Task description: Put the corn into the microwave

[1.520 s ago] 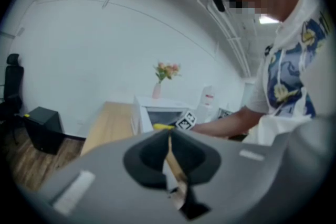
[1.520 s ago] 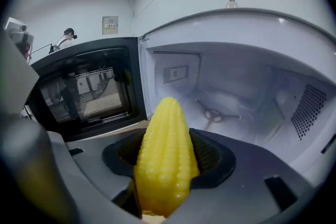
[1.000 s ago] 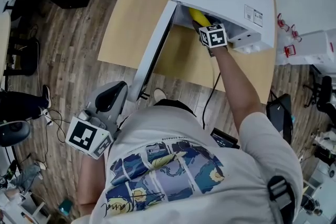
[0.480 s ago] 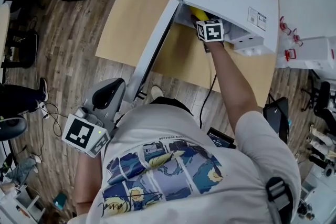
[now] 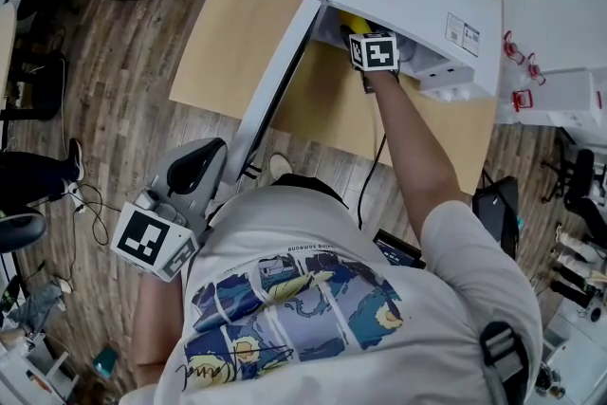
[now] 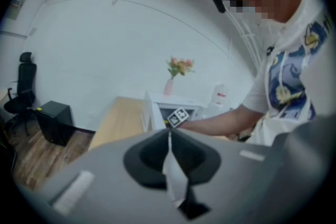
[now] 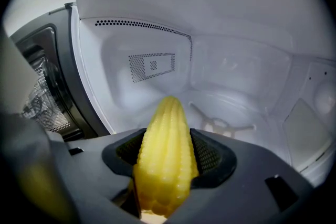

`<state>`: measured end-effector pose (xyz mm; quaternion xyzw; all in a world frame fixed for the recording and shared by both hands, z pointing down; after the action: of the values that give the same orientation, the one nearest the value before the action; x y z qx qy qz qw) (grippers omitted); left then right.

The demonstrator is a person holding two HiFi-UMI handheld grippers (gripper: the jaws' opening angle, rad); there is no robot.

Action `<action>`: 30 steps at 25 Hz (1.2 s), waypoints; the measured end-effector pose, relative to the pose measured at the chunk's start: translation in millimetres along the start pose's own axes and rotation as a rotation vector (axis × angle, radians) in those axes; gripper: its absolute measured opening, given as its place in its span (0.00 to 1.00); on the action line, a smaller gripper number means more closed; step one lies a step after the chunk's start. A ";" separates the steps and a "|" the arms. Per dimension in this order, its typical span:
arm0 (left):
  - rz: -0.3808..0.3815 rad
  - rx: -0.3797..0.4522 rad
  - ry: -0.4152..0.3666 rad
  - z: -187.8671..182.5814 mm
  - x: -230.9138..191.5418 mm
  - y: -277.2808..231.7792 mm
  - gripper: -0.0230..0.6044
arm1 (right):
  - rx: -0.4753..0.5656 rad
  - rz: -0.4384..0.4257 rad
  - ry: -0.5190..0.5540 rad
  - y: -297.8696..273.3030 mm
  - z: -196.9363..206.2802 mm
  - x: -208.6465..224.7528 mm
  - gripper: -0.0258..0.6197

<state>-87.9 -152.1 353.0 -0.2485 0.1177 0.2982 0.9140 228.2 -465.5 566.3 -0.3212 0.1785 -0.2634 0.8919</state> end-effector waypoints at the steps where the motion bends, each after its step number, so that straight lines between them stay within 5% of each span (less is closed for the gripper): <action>1: 0.001 0.000 0.000 0.2 0.3 0.0 0.07 | -0.001 -0.001 -0.001 -0.2 0.2 0.0 0.42; 14: -0.001 0.008 0.003 8.8 3.1 12.0 0.07 | -0.001 0.001 -0.016 6.6 7.5 1.6 0.45; 30: 0.031 0.033 -0.001 36.6 2.7 71.5 0.07 | -0.005 0.135 -0.042 69.8 34.0 -19.0 0.46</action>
<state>-126.5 -81.6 355.6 -0.2312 0.1260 0.3104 0.9134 254.4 -392.5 547.4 -0.3159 0.1818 -0.1954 0.9105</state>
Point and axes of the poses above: the fingertips, and each gripper's own axes: y backward along the fingers, x to its right, z out of its underside, the point moved 10 cm from there along y, backward along the fingers, and after that the axes turned 10 degrees about y, right-handed, at the moved point
